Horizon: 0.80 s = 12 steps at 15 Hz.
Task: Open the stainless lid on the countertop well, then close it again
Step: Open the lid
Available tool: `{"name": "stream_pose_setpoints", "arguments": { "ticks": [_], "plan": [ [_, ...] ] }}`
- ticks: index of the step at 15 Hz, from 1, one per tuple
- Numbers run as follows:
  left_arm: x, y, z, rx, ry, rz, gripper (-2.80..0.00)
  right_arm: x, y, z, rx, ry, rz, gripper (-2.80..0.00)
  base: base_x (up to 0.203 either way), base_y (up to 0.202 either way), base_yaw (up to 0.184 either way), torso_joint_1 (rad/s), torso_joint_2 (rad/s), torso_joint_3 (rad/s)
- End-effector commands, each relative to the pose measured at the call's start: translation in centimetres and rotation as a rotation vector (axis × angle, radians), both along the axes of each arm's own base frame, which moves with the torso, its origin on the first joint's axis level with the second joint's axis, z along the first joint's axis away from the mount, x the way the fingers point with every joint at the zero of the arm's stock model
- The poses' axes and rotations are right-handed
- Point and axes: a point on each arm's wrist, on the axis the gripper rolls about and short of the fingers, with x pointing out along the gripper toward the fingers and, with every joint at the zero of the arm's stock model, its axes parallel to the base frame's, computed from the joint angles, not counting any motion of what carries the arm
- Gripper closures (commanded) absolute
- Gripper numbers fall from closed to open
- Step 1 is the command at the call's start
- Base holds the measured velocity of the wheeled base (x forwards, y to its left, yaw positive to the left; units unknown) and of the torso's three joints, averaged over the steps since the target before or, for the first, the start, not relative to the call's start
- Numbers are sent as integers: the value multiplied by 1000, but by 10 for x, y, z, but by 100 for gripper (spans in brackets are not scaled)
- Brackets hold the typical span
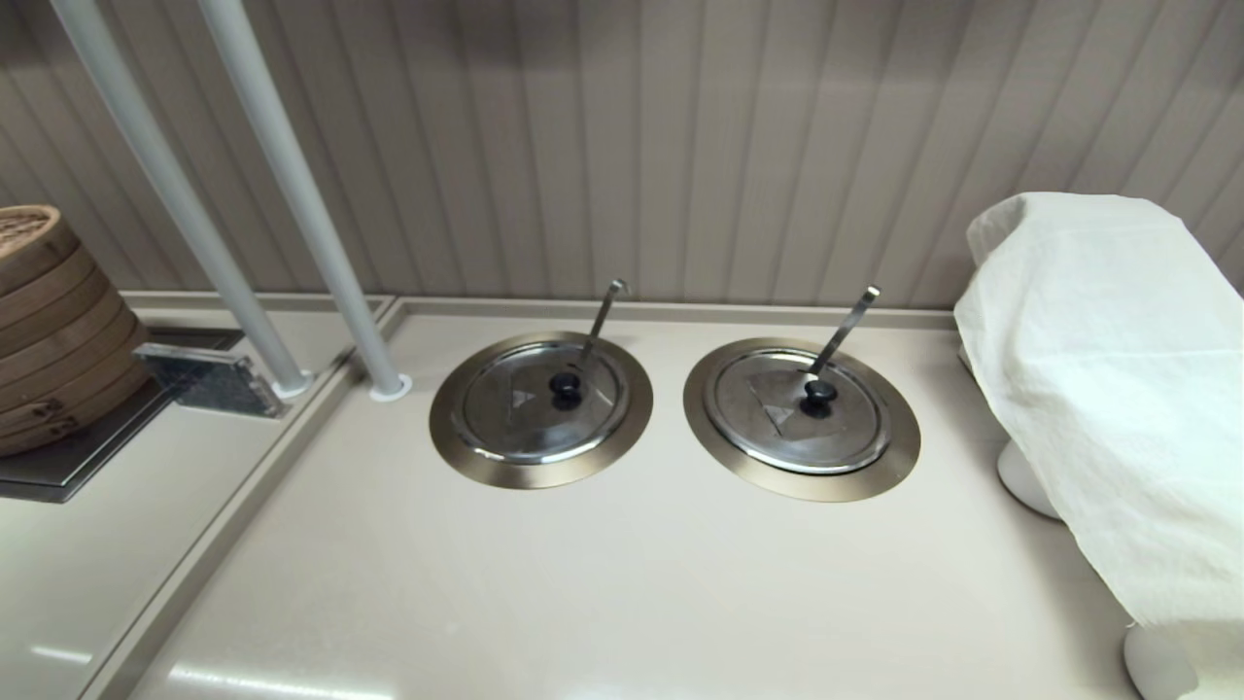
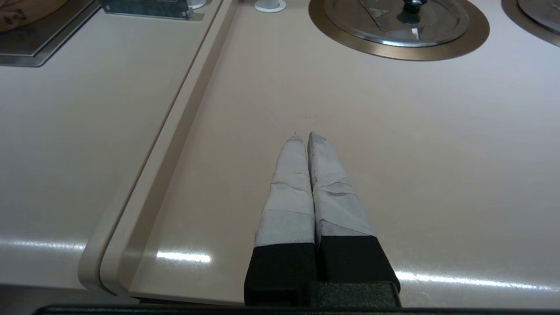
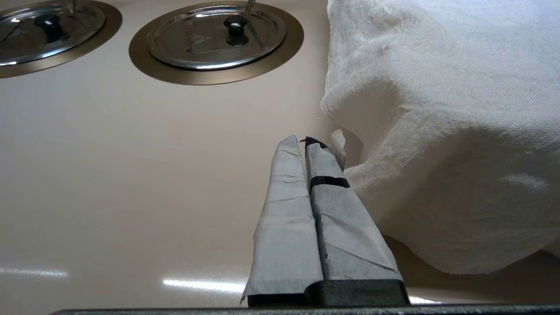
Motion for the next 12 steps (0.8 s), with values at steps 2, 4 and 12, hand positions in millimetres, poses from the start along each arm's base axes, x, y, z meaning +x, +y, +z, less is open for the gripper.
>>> {"name": "stream_pose_setpoints", "arguments": {
  "ticks": [2,4,12],
  "plan": [
    [0,0,0,0,1,0,0,0,0,0,0,1,0,0,0,0,0,0,0,0],
    [0,0,0,0,1,0,0,0,0,0,0,0,0,0,0,0,0,0,0,0],
    [0,0,0,0,1,0,0,0,0,0,0,0,0,0,0,0,0,0,0,0]
  ]
}}
